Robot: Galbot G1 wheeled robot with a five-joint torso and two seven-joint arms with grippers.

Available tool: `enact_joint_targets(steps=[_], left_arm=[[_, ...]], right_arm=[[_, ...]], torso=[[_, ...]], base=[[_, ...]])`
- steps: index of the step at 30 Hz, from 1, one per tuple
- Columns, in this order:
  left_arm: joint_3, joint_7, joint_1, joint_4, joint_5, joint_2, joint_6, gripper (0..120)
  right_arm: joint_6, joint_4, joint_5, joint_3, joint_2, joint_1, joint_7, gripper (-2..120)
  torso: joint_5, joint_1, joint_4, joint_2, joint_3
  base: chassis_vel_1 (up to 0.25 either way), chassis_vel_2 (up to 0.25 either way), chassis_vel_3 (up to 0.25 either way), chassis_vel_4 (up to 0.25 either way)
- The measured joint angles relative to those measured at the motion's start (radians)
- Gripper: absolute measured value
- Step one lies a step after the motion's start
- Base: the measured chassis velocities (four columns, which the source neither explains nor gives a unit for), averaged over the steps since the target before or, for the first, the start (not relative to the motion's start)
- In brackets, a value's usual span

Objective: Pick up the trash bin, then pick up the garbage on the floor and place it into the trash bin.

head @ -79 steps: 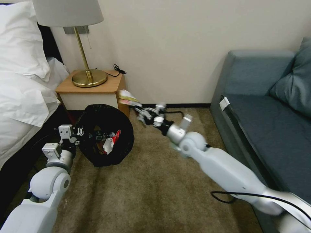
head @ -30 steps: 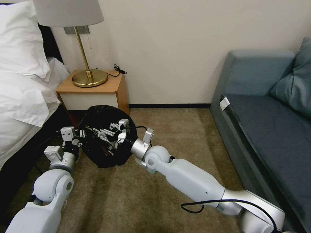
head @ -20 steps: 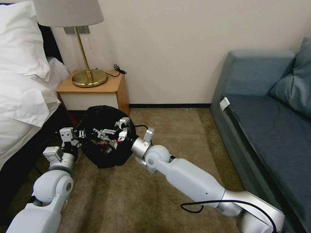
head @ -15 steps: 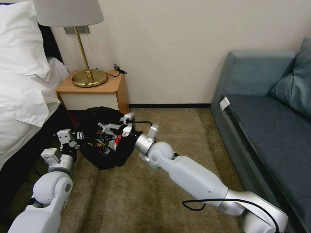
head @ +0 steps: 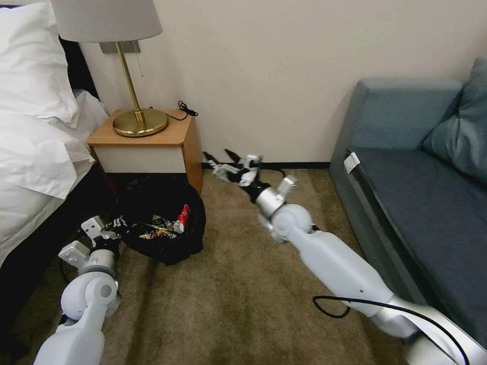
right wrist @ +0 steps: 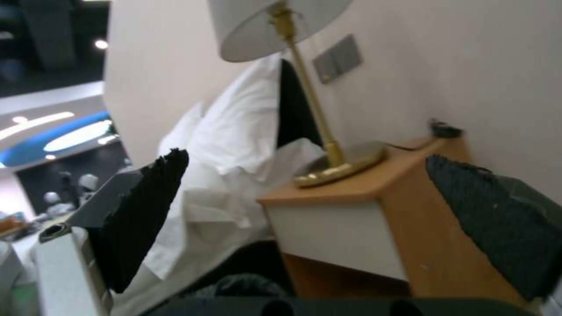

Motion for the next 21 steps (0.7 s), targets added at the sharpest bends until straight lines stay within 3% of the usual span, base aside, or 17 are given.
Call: enact_joint_targets(steps=[6, 12, 21], left_arm=[[0.002, 0.041, -0.027, 0.158, -0.015, -0.027, -0.05, 4], [0.001, 0.078, -0.024, 0.211, -0.008, -0.023, -0.078, 4], [-0.002, 0.084, -0.016, 0.245, 0.003, -0.016, -0.089, 8]], right_arm=[[0.004, 0.019, -0.003, 0.043, -0.044, -0.052, -0.018, 100], [0.01, 0.025, -0.01, 0.056, -0.073, -0.087, -0.038, 100], [0.011, 0.036, -0.011, 0.067, -0.09, -0.112, -0.045, 100]], torso=[[0.0001, 0.0, 0.0003, 0.0, 0.0], [0.0001, 0.0, 0.0002, 0.0, 0.0], [0.0009, 0.0, 0.0004, 0.0, 0.0]], base=[[0.0, 0.0, 0.0, 0.0], [0.0, 0.0, 0.0, 0.0], [0.0, 0.0, 0.0, 0.0]])
